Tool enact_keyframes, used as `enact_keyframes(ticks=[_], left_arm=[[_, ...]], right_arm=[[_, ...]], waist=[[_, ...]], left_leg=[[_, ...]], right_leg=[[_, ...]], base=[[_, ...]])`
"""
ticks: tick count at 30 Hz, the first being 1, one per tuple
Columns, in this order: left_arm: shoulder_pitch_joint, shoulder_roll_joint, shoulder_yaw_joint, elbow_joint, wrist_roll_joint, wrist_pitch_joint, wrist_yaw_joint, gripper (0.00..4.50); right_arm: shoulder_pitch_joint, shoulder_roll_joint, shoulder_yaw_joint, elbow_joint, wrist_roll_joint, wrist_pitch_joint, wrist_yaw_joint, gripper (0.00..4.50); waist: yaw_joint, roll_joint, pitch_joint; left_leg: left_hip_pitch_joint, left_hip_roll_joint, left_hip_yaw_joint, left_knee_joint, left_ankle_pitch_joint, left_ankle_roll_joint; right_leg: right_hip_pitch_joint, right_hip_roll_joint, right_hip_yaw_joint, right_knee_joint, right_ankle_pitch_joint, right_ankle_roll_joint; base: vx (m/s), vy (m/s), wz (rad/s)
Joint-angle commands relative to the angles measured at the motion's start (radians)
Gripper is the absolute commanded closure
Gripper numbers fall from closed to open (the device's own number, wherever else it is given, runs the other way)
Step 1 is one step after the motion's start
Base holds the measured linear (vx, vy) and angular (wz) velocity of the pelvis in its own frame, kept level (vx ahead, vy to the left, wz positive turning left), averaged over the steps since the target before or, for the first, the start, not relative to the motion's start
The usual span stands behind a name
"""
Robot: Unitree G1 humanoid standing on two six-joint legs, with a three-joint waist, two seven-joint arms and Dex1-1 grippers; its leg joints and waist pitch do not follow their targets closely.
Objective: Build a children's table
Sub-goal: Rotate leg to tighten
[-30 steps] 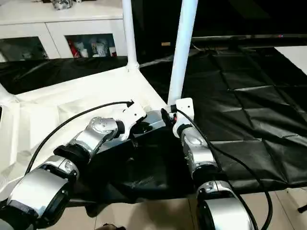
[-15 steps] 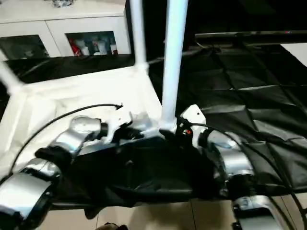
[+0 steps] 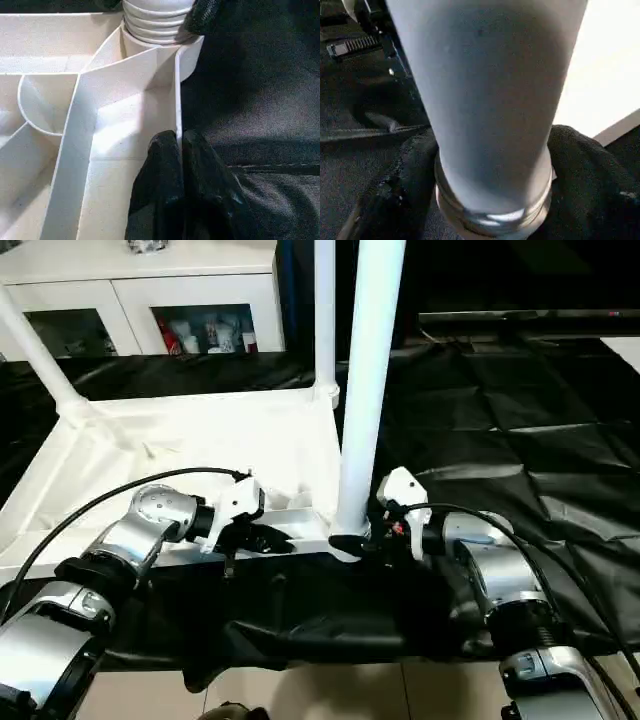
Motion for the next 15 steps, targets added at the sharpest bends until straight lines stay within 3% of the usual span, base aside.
enact_keyframes(ticks=[1, 4, 8, 10, 12, 13, 14, 15], left_arm=[[0.007, -0.005, 0.017, -0.023, -0.035, 0.008, -0.017, 4.50], [0.008, -0.006, 0.019, -0.025, -0.034, 0.010, -0.016, 4.50], [0.002, -0.013, 0.023, -0.009, -0.026, 0.009, 0.021, 4.50], [-0.027, -0.044, 0.032, 0.044, 0.003, 0.017, 0.159, 4.50], [-0.049, -0.072, 0.041, 0.077, 0.018, 0.031, 0.259, 4.50], [-0.071, -0.112, 0.047, 0.101, 0.028, 0.053, 0.354, 4.50], [-0.076, -0.121, 0.048, 0.105, 0.030, 0.057, 0.374, 4.50], [-0.085, -0.137, 0.048, 0.114, 0.035, 0.067, 0.409, 4.50]], right_arm=[[-0.019, 0.002, 0.007, -0.017, 0.010, 0.010, 0.010, 1.39], [-0.015, 0.002, 0.006, -0.022, 0.014, 0.020, 0.018, 1.69], [0.006, 0.009, 0.005, -0.036, 0.020, 0.038, 0.018, 1.74], [0.012, 0.052, -0.013, 0.018, -0.006, 0.027, -0.098, 1.75], [0.006, 0.094, -0.034, 0.077, -0.034, 0.011, -0.224, 1.76], [-0.014, 0.158, -0.072, 0.155, -0.058, -0.003, -0.419, 1.76], [-0.018, 0.172, -0.080, 0.172, -0.062, -0.005, -0.463, 1.76], [-0.028, 0.198, -0.103, 0.195, -0.053, 0.005, -0.526, 1.76]], waist=[[0.002, -0.031, -0.069], [0.004, -0.030, -0.069], [0.004, -0.032, -0.070], [0.002, -0.028, -0.069], [-0.002, -0.030, -0.066], [-0.007, -0.026, -0.063], [-0.014, -0.025, -0.062], [-0.017, -0.022, -0.062]], left_leg=[[0.027, 0.061, -0.030, -0.062, -0.218, 0.095], [0.028, 0.061, -0.031, -0.062, -0.215, 0.095], [0.028, 0.061, -0.030, -0.061, -0.212, 0.094], [0.029, 0.062, -0.030, -0.062, -0.218, 0.089], [0.031, 0.058, -0.030, -0.064, -0.248, 0.066], [0.035, 0.058, -0.033, -0.068, -0.285, 0.037], [0.037, 0.057, -0.039, -0.074, -0.325, 0.004], [0.038, 0.056, -0.041, -0.076, -0.340, -0.005]], right_leg=[[0.039, -0.054, 0.035, -0.065, -0.193, -0.244], [0.039, -0.053, 0.034, -0.065, -0.187, -0.245], [0.040, -0.053, 0.034, -0.064, -0.183, -0.244], [0.036, -0.053, 0.035, -0.066, -0.192, -0.243], [0.033, -0.052, 0.035, -0.071, -0.240, -0.233], [0.028, -0.055, 0.036, -0.077, -0.290, -0.226], [0.029, -0.056, 0.033, -0.080, -0.346, -0.213], [0.031, -0.055, 0.033, -0.083, -0.361, -0.202]], base=[[0.000, 0.000, 0.00], [0.000, 0.000, 0.00], [0.000, 0.000, 0.00], [0.000, 0.000, 0.00], [0.000, 0.000, 0.00], [0.000, 0.000, 0.00], [0.000, 0.000, 0.00], [0.000, 0.000, 0.00]])
